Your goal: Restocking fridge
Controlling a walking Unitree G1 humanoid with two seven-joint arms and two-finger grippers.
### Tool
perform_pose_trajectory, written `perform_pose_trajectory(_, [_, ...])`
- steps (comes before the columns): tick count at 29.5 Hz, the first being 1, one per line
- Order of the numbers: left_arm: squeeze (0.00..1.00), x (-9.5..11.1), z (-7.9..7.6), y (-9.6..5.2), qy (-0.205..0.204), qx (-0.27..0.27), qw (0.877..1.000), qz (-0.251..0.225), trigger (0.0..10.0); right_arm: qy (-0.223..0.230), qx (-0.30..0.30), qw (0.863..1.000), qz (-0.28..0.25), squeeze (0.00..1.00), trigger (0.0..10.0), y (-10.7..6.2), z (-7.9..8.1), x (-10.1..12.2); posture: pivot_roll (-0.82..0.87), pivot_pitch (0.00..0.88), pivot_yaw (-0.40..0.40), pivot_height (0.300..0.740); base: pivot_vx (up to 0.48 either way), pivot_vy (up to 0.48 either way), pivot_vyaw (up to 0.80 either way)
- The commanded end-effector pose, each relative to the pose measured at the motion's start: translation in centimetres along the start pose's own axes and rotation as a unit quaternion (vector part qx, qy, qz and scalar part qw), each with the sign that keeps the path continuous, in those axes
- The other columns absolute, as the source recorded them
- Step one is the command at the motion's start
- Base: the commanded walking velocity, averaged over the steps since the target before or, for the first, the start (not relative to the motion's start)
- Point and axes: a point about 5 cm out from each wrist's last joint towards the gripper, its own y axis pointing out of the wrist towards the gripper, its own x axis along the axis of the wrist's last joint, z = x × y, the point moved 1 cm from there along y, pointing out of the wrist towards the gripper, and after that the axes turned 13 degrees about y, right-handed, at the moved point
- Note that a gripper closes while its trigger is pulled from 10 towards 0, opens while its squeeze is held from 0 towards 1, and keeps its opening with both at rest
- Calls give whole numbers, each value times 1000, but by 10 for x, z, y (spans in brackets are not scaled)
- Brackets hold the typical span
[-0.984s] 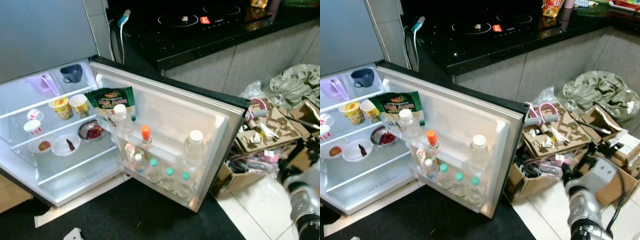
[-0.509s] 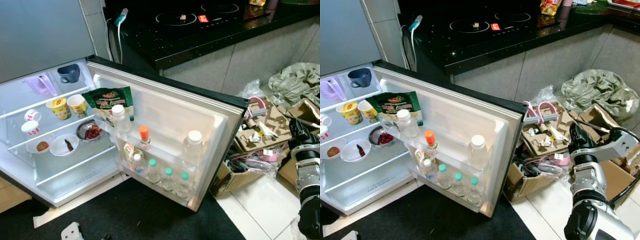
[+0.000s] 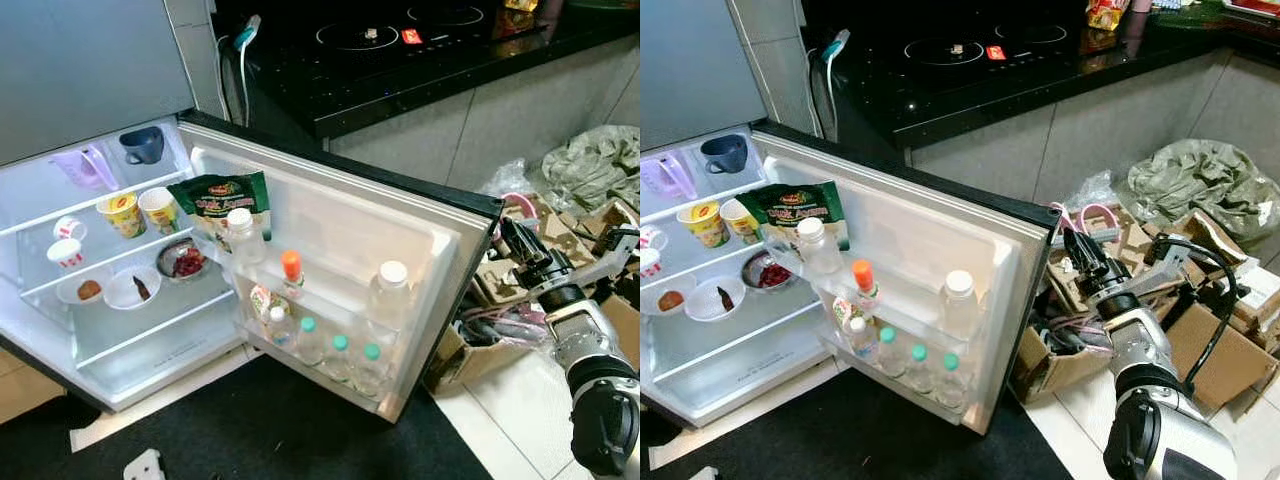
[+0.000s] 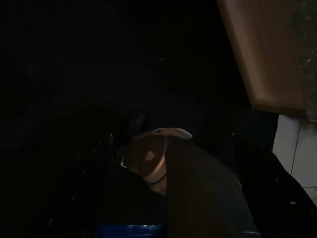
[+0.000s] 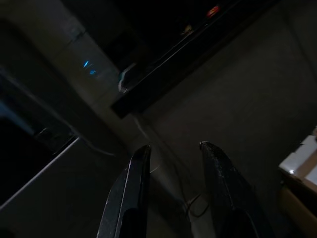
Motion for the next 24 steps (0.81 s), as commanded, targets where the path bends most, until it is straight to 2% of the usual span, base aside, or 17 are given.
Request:
perform_pose_trajectory(1, [0,0,0,0,5,-1,1000,3,10000,-13,43,997,61,0,10000,6,8,-16,-28,0,3,740,0,0,0])
perform_pose_trajectory(6, [0,5,-4,3,10,-9,1000,-4,10000,-19,108,986,122,0,10000,11,20,-34,-28,0,4,740,0,0,0])
perform_pose_trajectory(10, [0,7,-5,3,10,-10,1000,-7,10000,-18,127,982,140,0,10000,11,24,-37,-30,0,7,740,0,0,0])
perform_pose_trajectory(11, [0,6,-6,3,10,-11,1000,-6,10000,-17,151,975,161,0,10000,10,27,-39,-31,0,7,740,0,0,0])
perform_pose_trajectory(13, [0,6,-6,3,10,-11,1000,-6,10000,-17,158,973,168,0,10000,9,27,-40,-31,0,7,740,0,0,0])
perform_pose_trajectory(15, [0,5,-6,3,9,-11,1000,-5,10000,-16,184,964,191,0,10000,7,31,-43,-33,0,6,740,0,0,0])
perform_pose_trajectory(16, [0,3,-6,3,8,-11,1000,-4,10000,-16,207,955,213,0,10000,4,34,-46,-34,0,6,740,0,0,0])
perform_pose_trajectory(17, [0,3,-6,3,8,-11,1000,-4,10000,-16,207,955,213,0,10000,4,34,-46,-34,0,6,740,0,0,0])
perform_pose_trajectory(19, [0,0,-7,2,7,-12,1000,1,10000,-31,241,936,255,0,10000,1,39,-56,-40,0,3,740,0,0,0])
perform_pose_trajectory(20, [0,0,-7,2,7,-12,1000,1,10000,-31,241,936,255,0,10000,1,39,-56,-40,0,3,740,0,0,0])
perform_pose_trajectory(23, [0,-3,-8,2,6,-13,1000,4,10000,-77,203,943,254,0,10000,2,34,-60,-42,0,3,740,0,0,0])
perform_pose_trajectory(24, [0,-3,-9,2,6,-14,1000,4,10000,-89,159,953,244,0,10000,2,25,-60,-42,0,3,740,0,0,0])
